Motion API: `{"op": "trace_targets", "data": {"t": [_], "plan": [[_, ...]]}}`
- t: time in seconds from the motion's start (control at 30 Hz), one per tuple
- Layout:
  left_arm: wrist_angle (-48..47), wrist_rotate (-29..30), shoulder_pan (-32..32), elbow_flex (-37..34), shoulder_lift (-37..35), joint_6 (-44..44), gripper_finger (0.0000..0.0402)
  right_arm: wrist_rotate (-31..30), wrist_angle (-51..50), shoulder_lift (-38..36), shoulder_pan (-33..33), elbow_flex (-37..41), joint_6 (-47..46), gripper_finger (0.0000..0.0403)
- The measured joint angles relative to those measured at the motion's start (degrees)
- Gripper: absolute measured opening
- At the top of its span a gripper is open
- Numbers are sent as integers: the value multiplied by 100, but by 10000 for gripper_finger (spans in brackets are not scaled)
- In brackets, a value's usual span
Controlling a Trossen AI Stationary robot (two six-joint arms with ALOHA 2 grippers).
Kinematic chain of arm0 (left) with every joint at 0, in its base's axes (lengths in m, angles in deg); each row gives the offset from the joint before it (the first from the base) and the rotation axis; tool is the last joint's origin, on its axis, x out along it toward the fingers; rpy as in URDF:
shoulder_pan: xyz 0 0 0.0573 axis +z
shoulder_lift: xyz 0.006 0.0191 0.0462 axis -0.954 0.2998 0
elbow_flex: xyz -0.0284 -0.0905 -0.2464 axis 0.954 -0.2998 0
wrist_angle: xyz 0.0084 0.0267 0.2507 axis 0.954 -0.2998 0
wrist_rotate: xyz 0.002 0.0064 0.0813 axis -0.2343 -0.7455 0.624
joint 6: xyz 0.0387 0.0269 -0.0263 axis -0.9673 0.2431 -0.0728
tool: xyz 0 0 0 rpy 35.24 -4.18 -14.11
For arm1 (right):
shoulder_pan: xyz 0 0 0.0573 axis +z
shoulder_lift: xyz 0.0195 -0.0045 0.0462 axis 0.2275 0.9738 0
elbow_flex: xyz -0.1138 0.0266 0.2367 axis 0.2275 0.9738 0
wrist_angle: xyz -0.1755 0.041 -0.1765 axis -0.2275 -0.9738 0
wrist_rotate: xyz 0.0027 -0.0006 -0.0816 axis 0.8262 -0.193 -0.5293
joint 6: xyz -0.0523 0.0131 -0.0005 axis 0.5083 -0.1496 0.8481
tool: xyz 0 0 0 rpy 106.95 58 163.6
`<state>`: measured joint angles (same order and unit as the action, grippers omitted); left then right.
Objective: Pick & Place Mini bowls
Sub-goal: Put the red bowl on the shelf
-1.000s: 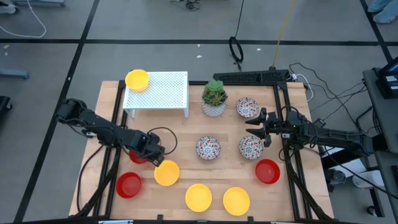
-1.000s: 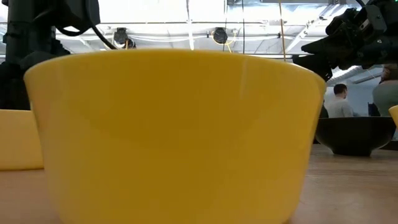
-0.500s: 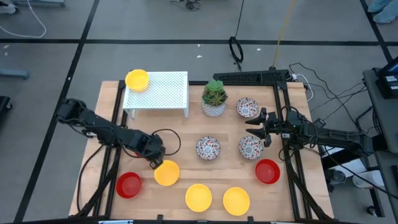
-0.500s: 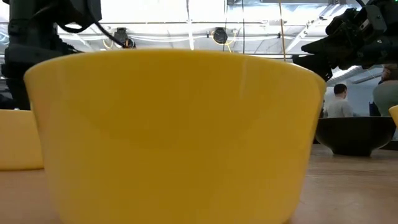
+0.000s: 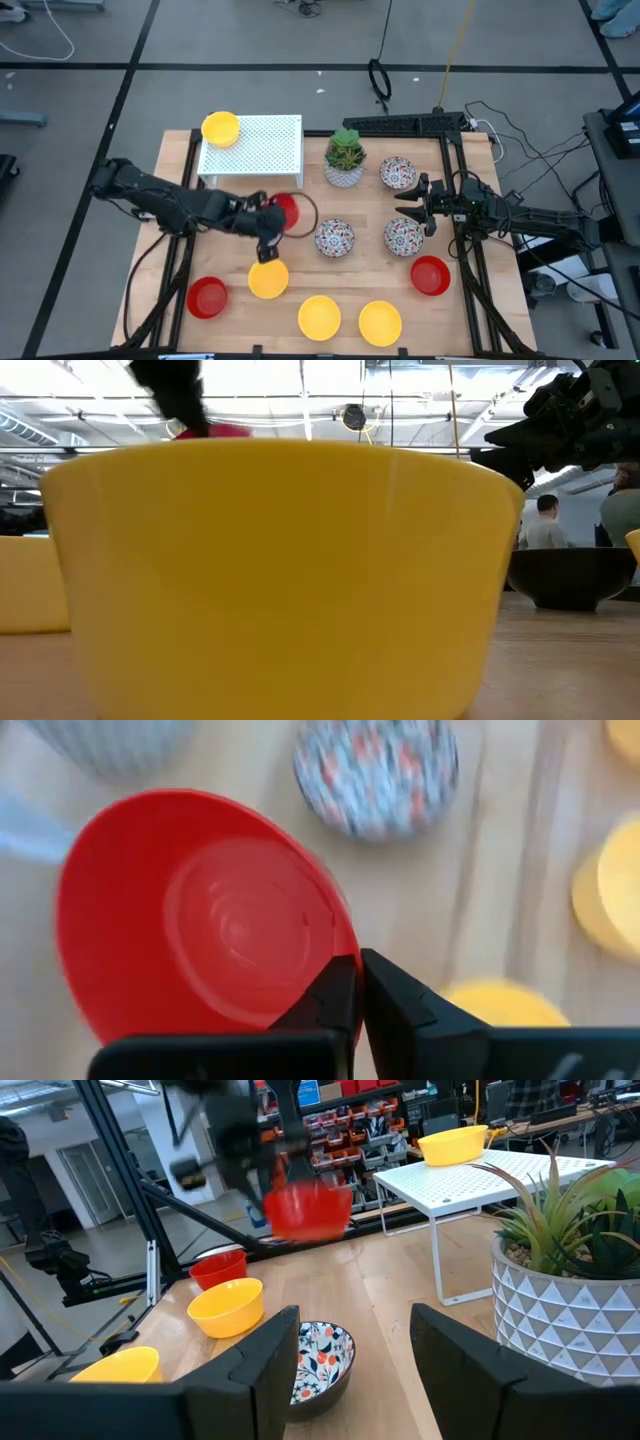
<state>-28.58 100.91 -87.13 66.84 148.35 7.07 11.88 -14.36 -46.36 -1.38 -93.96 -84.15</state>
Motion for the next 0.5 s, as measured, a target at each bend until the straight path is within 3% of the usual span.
{"op": "trace_targets", "data": {"t": [0.23,0.5], "plan": [[-814,346,955,969,-2,-1058,14,0,0,-1,0,0,1,183],[-2248,336,2429,1119,20,-1335,11,0,-2,1,0,-1,-2,183]]}}
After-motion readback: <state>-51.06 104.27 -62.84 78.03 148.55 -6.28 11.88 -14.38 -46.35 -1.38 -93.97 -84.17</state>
